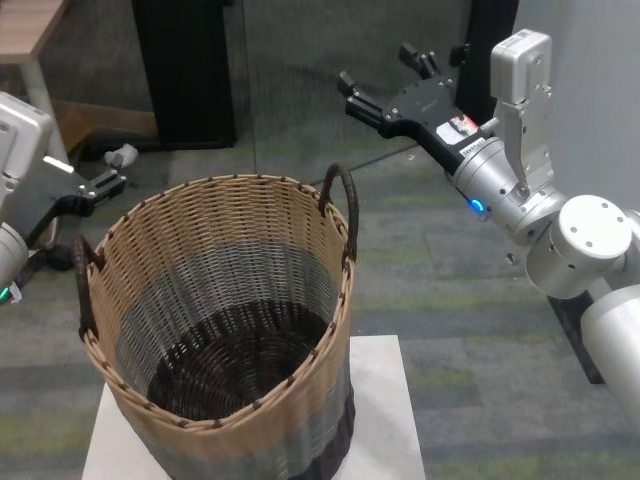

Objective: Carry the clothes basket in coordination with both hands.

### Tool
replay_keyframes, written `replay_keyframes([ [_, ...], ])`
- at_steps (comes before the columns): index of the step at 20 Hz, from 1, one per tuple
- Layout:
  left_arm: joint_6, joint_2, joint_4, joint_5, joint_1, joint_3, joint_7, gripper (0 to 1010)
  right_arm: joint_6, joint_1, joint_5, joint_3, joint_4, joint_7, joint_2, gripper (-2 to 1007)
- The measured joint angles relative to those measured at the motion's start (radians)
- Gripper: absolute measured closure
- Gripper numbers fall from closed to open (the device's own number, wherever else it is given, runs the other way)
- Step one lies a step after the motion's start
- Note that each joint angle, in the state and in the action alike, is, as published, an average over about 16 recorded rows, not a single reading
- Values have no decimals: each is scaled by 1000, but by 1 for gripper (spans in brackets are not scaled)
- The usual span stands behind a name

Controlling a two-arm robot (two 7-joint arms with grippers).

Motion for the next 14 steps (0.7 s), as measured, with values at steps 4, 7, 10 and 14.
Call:
replay_keyframes([
  [4, 4, 1, 2, 2, 1, 1, 2, 10, 1, 0, 0, -1, 1, 2, 0, 5],
  [7, 6, 1, 4, 3, 2, 2, 3, 10, 3, 1, -1, -3, 4, 3, 0, 5],
  [10, 8, 2, 5, 4, 3, 3, 4, 10, 4, 2, -2, -4, 5, 5, 0, 5],
  [14, 9, 2, 6, 5, 3, 3, 4, 10, 6, 2, -3, -5, 7, 6, 1, 5],
])
